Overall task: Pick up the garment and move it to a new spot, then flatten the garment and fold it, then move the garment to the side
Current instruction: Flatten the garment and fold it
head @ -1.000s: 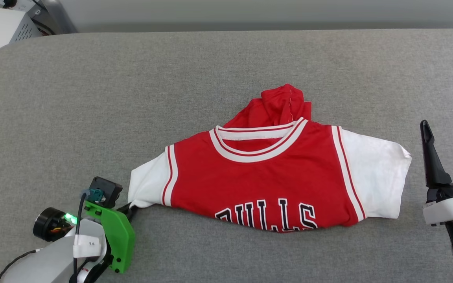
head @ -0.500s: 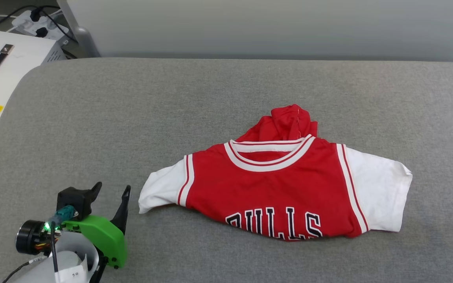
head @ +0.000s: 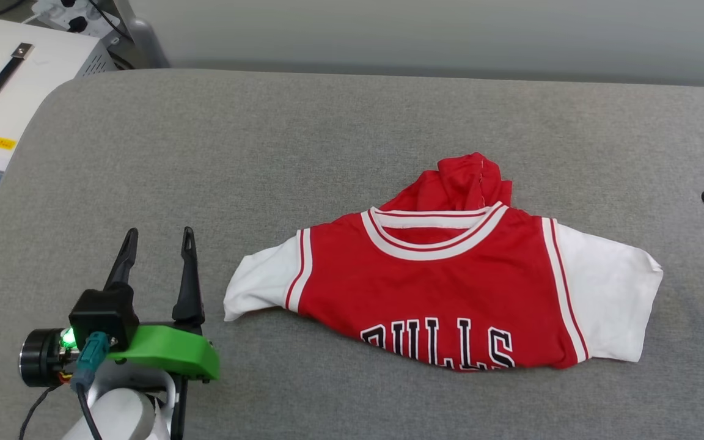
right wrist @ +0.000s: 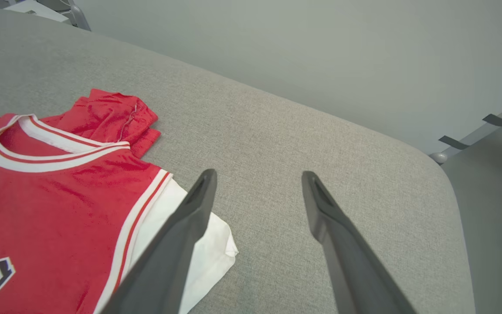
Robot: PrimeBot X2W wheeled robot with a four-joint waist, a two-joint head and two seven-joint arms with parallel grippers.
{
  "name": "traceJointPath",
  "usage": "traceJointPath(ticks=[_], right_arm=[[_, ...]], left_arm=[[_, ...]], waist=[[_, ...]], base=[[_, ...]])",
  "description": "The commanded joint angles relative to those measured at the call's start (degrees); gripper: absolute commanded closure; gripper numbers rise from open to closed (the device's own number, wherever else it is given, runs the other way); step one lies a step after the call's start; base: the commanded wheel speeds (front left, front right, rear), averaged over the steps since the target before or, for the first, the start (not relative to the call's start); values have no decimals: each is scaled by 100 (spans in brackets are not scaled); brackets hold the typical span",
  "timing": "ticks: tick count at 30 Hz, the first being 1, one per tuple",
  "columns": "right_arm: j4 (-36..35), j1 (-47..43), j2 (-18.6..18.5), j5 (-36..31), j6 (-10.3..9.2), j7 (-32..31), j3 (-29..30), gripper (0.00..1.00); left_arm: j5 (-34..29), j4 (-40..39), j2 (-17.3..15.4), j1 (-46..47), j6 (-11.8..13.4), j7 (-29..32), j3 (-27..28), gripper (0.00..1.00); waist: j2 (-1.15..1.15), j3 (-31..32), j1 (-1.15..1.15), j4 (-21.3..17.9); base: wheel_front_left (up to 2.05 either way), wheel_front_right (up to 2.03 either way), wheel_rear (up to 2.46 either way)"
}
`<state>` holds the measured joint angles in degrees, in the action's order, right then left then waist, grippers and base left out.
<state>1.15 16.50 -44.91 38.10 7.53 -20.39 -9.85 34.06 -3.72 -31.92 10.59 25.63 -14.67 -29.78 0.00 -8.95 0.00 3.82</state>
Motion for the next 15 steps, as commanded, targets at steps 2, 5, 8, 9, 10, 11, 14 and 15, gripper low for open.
traceJointPath(ticks=[2, 5, 8, 9, 10, 11, 14, 15], right_arm=[[113, 174, -224, 359, -4, -666, -245, 0], [380, 459, -393, 813, -4, -1664, -654, 0], [613, 656, -310, 851, -4, -1862, -903, 0], [692, 703, -280, 840, -4, -1889, -987, 0], [800, 763, -229, 827, -4, -1882, -1080, 0], [898, 810, -182, 820, -4, -1856, -1152, 0], [1239, 950, -50, 789, -4, -1697, -1423, 0], [1341, 982, -23, 771, -4, -1636, -1514, 0]], left_arm=[[-323, -56, 235, -171, -58, -32, 200, 0], [-784, -76, 709, -259, -304, -32, 601, 0], [-1011, -45, 1004, -257, -501, -32, 839, 0], [-1070, -30, 1084, -249, -562, -32, 901, 0], [-1142, -13, 1180, -235, -640, -32, 979, 0], [-1197, 9, 1253, -228, -700, -32, 1037, 0], [-1380, 82, 1471, -198, -910, -32, 1227, 0], [-1426, 106, 1523, -193, -967, -32, 1281, 0]], waist=[[0, -193, 0, 95], [0, -474, 0, 195], [0, -661, 0, 262], [0, -714, 0, 281], [0, -776, 0, 304], [0, -819, 0, 321], [0, -949, 0, 366], [0, -977, 0, 372]], base=[[0, 0, 0], [0, 0, 0], [0, 0, 0], [0, 0, 0], [0, 0, 0], [0, 0, 0], [0, 0, 0], [0, 0, 0]])
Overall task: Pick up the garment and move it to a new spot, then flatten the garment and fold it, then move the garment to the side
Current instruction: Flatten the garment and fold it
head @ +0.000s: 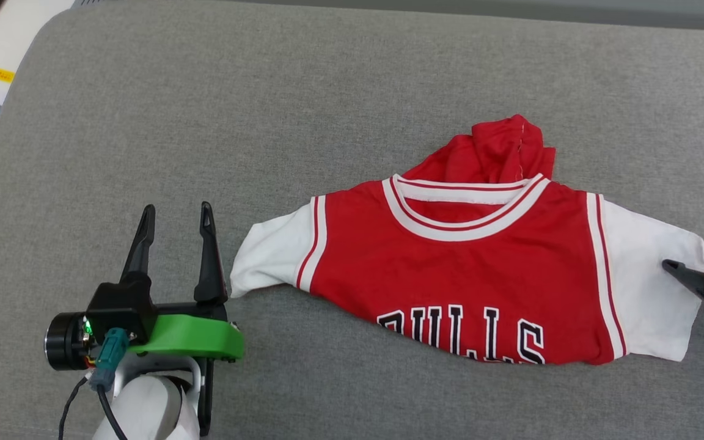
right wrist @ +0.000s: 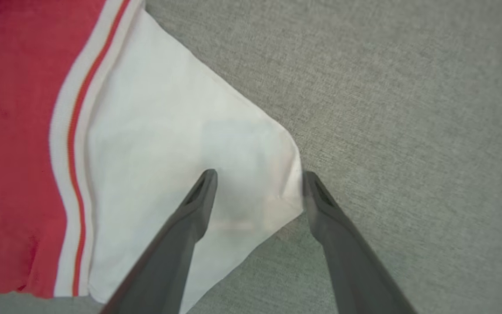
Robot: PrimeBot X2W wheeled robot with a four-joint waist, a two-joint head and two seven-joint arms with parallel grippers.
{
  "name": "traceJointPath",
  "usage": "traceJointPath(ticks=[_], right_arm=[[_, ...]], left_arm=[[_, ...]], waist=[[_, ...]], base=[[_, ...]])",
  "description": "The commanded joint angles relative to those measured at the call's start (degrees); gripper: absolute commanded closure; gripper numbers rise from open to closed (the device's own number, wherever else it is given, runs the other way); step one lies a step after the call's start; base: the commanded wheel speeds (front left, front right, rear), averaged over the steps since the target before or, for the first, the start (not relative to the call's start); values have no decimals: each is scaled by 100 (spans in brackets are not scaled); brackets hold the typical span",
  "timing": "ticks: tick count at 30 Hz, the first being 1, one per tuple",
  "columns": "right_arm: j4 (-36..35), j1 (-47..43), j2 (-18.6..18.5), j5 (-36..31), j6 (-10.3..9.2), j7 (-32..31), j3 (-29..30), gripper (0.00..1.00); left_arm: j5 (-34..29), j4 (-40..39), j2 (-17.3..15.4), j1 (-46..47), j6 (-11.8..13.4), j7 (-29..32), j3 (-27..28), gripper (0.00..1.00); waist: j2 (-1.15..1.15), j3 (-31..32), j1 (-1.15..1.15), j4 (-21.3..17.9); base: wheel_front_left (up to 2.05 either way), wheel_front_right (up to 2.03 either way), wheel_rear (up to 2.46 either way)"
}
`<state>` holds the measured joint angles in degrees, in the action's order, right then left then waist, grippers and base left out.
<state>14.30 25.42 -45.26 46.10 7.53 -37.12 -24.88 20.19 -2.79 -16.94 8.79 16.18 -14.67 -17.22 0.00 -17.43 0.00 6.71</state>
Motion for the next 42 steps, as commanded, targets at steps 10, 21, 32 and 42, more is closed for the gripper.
traceJointPath(ticks=[10, 21, 32, 42], right_arm=[[699, 412, 103, 44, -4, 919, -864, 100], [1160, 1447, -175, 455, -4, 2682, -521, 100], [2128, 1272, -91, 764, -4, 3270, -641, 0], [654, 1100, -660, 1340, -4, 3550, -496, 0]], left_arm=[[-481, 258, 450, -15, -547, -32, 578, 0], [-872, 420, 792, -54, -1039, -32, 993, 0], [-1128, 555, 1076, -69, -1342, -32, 1346, 0], [-1289, 579, 1198, -311, -1500, -33, 1601, 0]], waist=[[0, -136, 0, 24], [0, 13, 0, -4], [0, 20, 0, 34], [0, 426, 0, -48]], base=[[0, 0, 0], [0, 0, 0], [0, 0, 0], [0, 0, 0]])
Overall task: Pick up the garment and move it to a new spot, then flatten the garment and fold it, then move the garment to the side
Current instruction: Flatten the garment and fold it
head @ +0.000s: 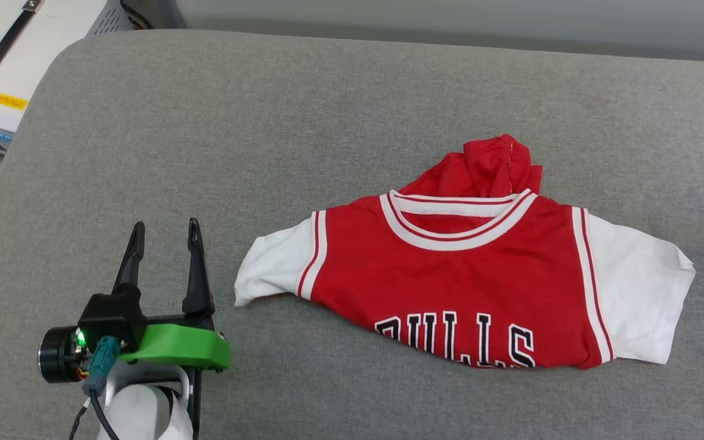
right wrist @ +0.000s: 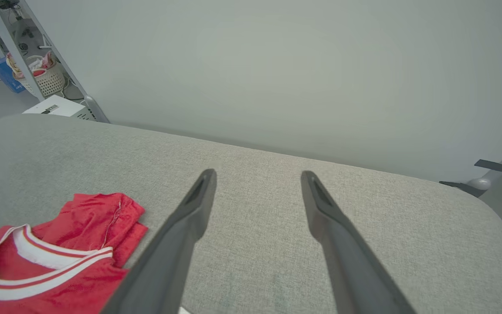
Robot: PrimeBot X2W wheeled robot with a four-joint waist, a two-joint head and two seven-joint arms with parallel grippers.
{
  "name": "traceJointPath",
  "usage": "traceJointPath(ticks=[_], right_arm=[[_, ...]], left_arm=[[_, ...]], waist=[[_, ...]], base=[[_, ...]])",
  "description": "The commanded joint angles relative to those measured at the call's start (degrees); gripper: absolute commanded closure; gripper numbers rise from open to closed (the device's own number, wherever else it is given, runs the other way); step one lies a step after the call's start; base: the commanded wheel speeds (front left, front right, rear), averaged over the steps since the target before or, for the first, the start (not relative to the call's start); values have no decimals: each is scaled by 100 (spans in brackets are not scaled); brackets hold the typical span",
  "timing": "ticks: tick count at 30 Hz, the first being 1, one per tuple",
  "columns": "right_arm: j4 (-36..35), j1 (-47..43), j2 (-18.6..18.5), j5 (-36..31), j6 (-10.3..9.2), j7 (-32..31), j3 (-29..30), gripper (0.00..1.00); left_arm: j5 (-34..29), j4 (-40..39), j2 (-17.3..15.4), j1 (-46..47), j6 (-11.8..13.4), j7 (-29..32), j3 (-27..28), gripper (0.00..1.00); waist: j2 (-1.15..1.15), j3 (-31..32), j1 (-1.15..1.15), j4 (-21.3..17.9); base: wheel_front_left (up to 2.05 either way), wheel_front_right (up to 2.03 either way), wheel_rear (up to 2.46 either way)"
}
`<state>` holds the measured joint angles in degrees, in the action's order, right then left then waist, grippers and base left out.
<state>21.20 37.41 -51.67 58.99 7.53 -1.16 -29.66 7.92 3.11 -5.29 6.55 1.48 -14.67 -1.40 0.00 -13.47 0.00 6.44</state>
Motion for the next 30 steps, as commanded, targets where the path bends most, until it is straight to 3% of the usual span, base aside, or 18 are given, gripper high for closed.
traceJointPath(ticks=[1, 8, 14, 21, 30], right_arm=[[-209, -126, -107, 132, -4, -231, -38, 0], [-1123, -232, -689, 663, -4, -2264, -246, 0], [-978, -249, -640, 482, -4, -3549, -476, 0], [-267, -363, -15, 203, -4, -3801, -605, 0], [70, -637, 302, -53, -4, -3826, -1076, 0]], left_arm=[[-70, -15, 40, -99, -40, -33, 31, 0], [-124, -52, 88, -116, -128, -33, 120, 0], [-168, -99, 139, -16, -182, -33, 110, 0], [-182, -121, 194, 132, -199, -33, 33, 0], [-176, -74, 221, 200, -196, -33, 81, 0]], waist=[[0, 36, 0, -24], [0, -36, 0, -39], [0, -237, 0, 36], [0, -575, 0, 197], [0, -684, 0, 252]], base=[[0, 0, 0], [0, 0, 0], [0, 0, 0], [0, 0, 0], [0, 0, 0]])
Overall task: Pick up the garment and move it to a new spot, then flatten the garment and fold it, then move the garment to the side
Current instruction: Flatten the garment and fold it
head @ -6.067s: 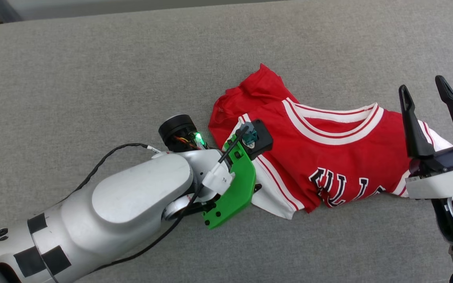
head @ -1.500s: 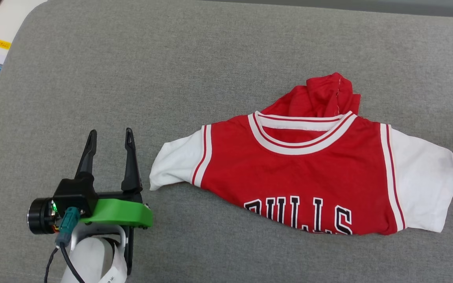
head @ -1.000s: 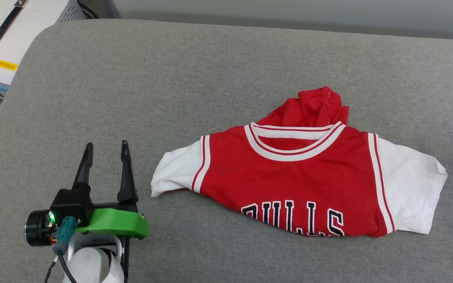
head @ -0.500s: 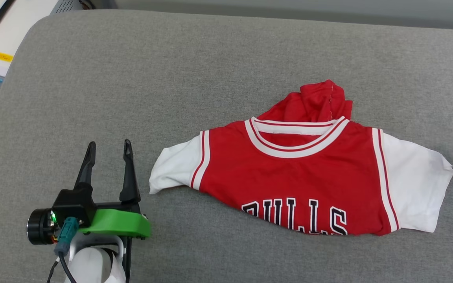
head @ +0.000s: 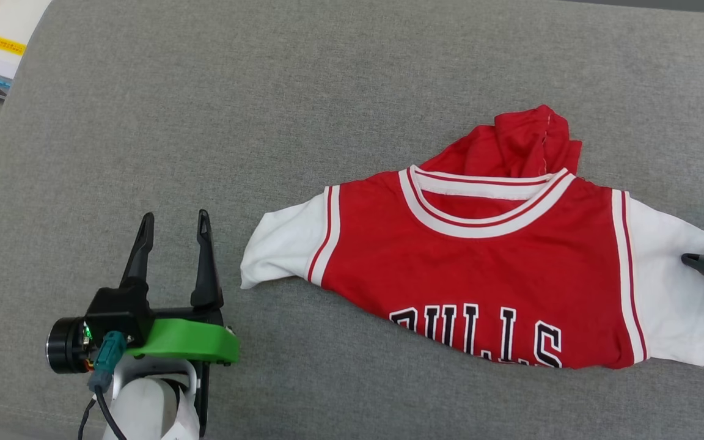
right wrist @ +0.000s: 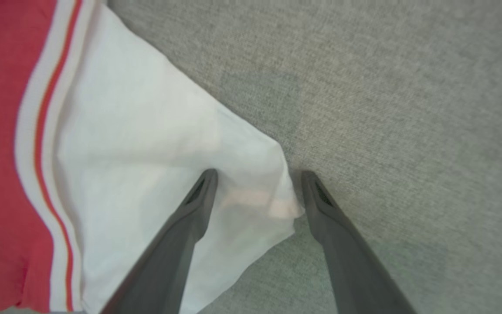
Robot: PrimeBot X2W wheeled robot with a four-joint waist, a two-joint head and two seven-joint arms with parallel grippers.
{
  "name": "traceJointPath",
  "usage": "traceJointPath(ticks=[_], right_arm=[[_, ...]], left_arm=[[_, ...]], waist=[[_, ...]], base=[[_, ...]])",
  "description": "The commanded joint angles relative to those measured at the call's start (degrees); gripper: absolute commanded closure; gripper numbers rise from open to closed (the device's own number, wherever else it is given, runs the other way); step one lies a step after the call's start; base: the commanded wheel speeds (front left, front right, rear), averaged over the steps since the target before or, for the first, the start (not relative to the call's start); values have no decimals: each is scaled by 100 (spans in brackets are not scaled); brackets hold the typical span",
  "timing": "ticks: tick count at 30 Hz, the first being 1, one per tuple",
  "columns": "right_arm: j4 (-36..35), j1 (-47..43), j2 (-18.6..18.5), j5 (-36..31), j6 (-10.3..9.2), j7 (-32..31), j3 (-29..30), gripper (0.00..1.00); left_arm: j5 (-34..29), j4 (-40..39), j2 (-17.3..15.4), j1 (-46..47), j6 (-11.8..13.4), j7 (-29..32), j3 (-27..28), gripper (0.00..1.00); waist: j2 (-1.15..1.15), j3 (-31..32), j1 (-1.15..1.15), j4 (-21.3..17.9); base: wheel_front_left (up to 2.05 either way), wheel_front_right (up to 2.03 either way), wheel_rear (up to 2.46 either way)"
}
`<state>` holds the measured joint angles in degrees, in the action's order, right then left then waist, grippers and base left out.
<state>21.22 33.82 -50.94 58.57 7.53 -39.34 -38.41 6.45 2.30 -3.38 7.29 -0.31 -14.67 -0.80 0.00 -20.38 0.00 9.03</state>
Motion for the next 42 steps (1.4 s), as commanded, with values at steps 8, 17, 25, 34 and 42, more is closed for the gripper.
traceJointPath(ticks=[8, 17, 25, 34, 42], right_arm=[[-132, 181, 127, -125, -4, 866, 70, 100], [251, 520, -323, -172, -4, 1538, 606, 100], [1422, 139, -193, -46, -4, 1463, 597, 100], [2027, 107, 382, -47, -4, 2205, 618, 0], [1738, 238, 386, -781, -4, 4427, 814, 0]], left_arm=[[-61, 60, 39, 122, -50, -33, 73, 0], [-89, 97, 45, 114, -105, -33, 87, 0], [-65, 132, 48, 128, -114, -33, 75, 0], [-111, 259, -1, 265, -264, -33, 137, 0], [18, 562, -460, 814, -609, -33, 57, 0]], waist=[[0, 169, 0, -87], [0, 250, 0, -48], [0, 169, 0, -7], [0, 317, 0, -61], [0, 624, 0, -214]], base=[[0, 0, 0], [0, 0, 0], [0, 0, 0], [0, 0, 0], [0, 0, 0]])
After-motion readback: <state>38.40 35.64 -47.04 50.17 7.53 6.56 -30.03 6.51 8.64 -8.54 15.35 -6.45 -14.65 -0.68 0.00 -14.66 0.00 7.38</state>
